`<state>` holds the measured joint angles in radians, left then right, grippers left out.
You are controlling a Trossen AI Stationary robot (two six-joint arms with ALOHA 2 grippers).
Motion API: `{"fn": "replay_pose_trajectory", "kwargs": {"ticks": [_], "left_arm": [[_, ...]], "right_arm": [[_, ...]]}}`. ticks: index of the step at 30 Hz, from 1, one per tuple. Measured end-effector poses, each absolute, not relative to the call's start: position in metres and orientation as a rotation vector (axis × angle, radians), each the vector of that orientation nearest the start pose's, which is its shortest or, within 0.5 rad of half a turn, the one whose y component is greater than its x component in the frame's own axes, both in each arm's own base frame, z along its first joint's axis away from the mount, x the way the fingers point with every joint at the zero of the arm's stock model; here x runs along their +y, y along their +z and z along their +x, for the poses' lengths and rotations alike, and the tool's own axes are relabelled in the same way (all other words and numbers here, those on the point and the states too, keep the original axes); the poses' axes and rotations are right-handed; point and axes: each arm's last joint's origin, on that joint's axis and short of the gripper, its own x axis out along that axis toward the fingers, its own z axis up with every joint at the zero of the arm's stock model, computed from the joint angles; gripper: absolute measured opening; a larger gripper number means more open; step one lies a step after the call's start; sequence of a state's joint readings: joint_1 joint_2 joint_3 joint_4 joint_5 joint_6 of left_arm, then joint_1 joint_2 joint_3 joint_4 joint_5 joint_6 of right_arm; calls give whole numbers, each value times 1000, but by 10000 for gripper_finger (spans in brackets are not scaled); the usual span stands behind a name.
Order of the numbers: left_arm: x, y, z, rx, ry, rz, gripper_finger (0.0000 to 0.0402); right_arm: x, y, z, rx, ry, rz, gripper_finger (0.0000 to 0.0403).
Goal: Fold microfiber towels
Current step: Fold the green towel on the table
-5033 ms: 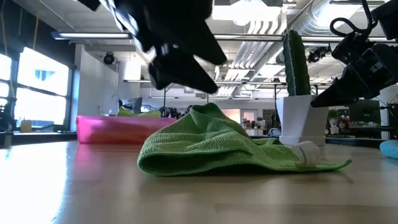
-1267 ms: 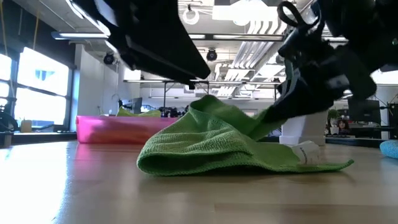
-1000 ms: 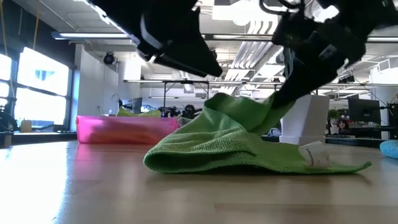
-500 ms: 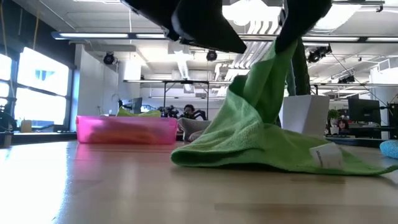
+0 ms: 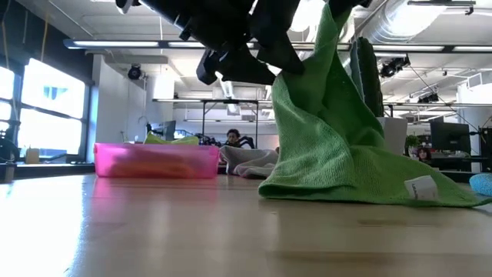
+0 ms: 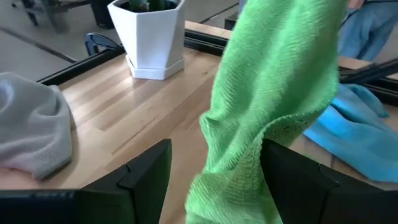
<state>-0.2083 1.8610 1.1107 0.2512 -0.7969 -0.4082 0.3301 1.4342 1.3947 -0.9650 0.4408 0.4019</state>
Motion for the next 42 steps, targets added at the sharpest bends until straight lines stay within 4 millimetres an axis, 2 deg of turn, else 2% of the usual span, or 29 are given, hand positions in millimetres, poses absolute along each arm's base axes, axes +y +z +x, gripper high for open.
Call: {"fn": "replay_pose_trajectory", "kwargs": {"ticks": [5, 12, 20, 27, 36, 42], "left_arm": [[-65, 189, 387, 346, 649, -110, 232], [-55, 173, 373, 430, 838, -169, 232], [-52, 165, 362, 466, 938, -205, 232], [-44, 163, 364, 488, 930, -238, 232], [-43, 127, 376, 531, 902, -359, 232], [-43, 120, 380, 505, 895, -397, 232]], "right_arm": [[72, 338, 272, 883, -312, -9, 0], [68, 338, 273, 878, -336, -30, 0], [67, 339, 273, 859, -356, -86, 0], [69, 344, 280, 795, -314, -126, 0], [64, 350, 287, 728, -323, -182, 0], [52, 350, 289, 732, -372, -202, 0]]}}
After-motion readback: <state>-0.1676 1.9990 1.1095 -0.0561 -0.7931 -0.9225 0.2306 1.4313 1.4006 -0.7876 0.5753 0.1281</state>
